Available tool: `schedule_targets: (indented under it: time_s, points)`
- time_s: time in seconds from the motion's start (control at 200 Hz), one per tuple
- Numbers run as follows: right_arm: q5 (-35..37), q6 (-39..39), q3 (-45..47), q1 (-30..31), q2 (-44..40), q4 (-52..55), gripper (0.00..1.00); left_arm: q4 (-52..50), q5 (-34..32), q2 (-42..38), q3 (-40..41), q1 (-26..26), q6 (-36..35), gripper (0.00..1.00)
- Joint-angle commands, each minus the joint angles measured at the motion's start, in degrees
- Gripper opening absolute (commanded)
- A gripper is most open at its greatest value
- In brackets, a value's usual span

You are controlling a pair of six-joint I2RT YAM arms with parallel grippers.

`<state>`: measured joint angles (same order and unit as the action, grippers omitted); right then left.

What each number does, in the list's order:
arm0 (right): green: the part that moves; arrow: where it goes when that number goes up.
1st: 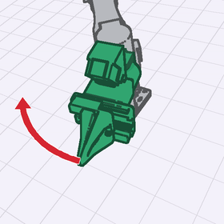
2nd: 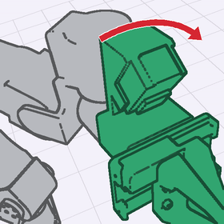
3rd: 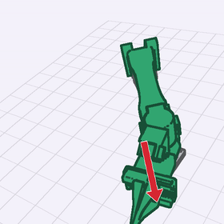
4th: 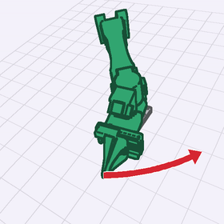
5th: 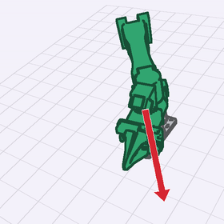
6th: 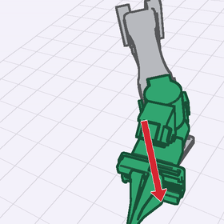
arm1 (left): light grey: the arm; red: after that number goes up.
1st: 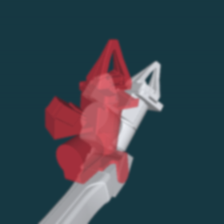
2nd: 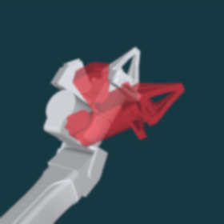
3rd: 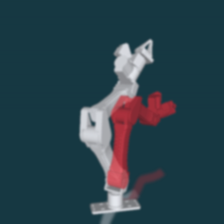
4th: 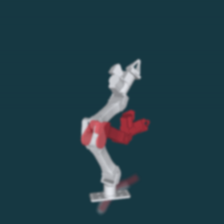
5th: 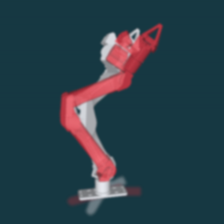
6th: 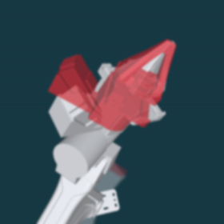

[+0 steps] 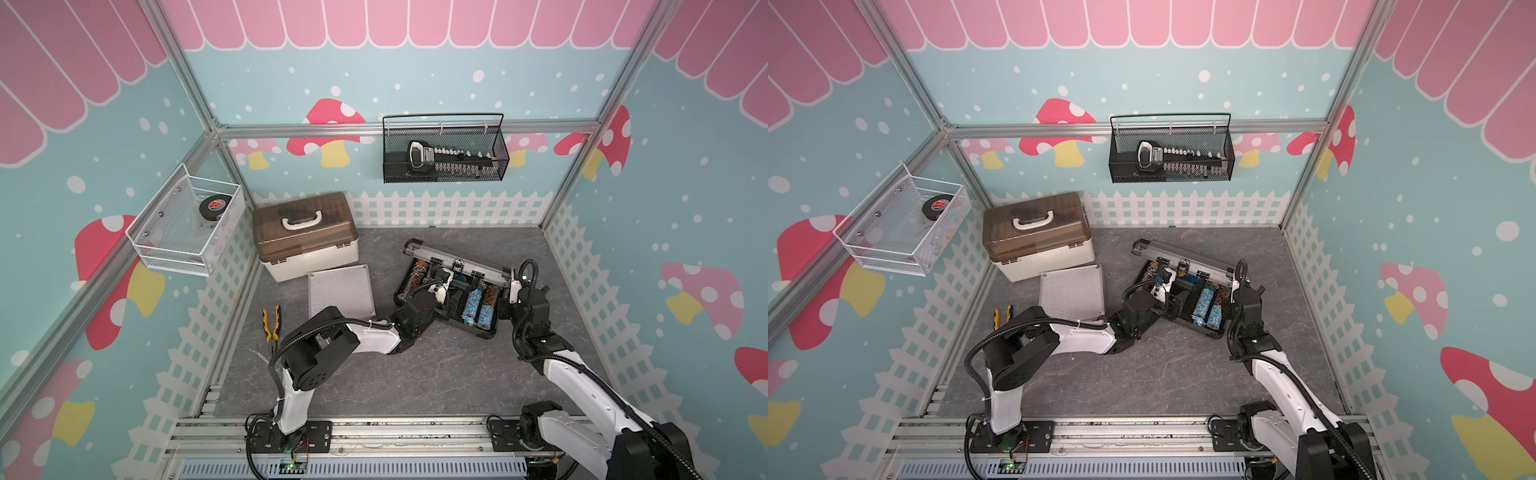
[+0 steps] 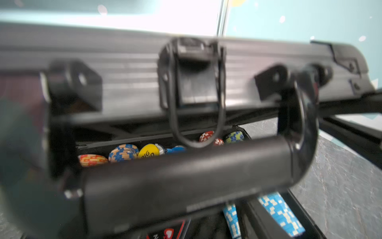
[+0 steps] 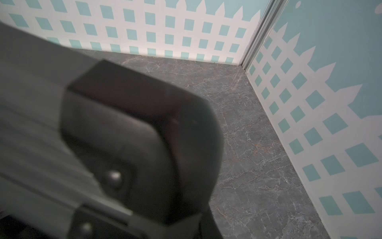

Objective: Close the poker set cases
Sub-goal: Close the lid of the poker set case.

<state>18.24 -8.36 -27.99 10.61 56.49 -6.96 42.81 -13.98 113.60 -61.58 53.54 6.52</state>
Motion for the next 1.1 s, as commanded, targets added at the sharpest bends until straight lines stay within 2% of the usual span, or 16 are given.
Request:
schedule_targets:
  time_s: [0.0,0.14,0.375,0.635,0.836,1.096]
  points:
    - [-0.2,-1.7,0.0,0.2,-2.2,3.3,0.10,3.6,-2.0,1.8,-2.0,-0.3,0.7,0.64]
    - [-0.4,-3.2,-0.4,0.2,-3.1,6.8,0.10,4.0,-2.2,2.6,-2.6,-0.3,1.0,0.64]
    - [-2.0,-5.8,-3.0,0.4,-4.4,15.3,0.24,4.3,-2.3,2.6,-1.4,-0.3,1.5,0.64]
    - [-10.2,-8.7,-4.7,0.8,-8.2,22.8,0.29,4.6,-2.3,1.3,0.8,-0.3,1.7,0.64]
    - [-15.9,-8.6,-5.1,1.7,-11.8,26.5,0.29,4.4,-2.6,0.4,1.9,-0.3,1.2,0.64]
    - [-24.7,-9.0,-6.1,3.2,-12.1,25.6,0.29,3.6,-2.4,0.1,2.3,-0.3,0.9,0.64]
